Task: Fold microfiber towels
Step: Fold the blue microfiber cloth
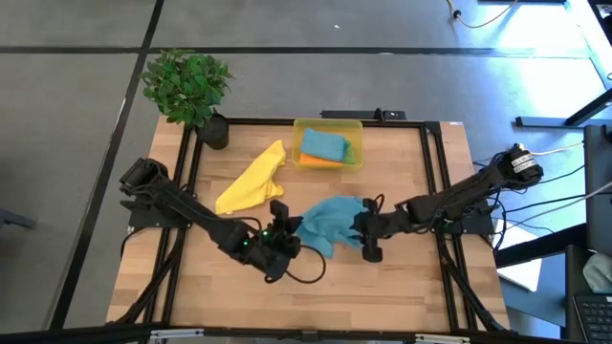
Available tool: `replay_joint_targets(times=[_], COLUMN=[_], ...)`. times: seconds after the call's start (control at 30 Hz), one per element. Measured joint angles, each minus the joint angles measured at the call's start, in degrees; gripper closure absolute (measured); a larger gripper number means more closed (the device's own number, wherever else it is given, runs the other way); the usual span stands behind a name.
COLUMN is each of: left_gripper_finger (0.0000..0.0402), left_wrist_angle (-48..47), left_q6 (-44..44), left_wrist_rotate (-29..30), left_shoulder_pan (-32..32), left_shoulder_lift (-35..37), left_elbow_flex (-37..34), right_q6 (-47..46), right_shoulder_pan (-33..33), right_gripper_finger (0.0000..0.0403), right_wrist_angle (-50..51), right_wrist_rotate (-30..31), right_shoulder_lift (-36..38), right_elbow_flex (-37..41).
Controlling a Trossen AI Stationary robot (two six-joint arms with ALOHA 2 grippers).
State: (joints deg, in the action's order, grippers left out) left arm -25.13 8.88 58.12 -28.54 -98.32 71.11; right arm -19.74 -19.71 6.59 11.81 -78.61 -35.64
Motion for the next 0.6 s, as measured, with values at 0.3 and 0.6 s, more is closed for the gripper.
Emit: replay_joint_targets(times=[0.3, 0.6], left_gripper_finger=[0.0401, 0.0401], left_wrist_angle=[-0.05, 1.85], left_q6=[-0.71, 4.76], left_wrist_rotate=[3.89, 10.93], left_shoulder_pan=[0.19, 1.09], left_shoulder_lift=[0.0, 2.24], left_elbow_flex=[0.0, 0.11], right_q6=[-5.49, 0.89], right_shoulder_pan=[-2.54, -2.58], right_gripper_finger=[0.0266, 0.0262], right_wrist_angle=[0.61, -3.55], right_wrist_rotate=[4.86, 9.01], right_shoulder_lift=[-0.04, -0.04], right_elbow_flex=[5.23, 7.93])
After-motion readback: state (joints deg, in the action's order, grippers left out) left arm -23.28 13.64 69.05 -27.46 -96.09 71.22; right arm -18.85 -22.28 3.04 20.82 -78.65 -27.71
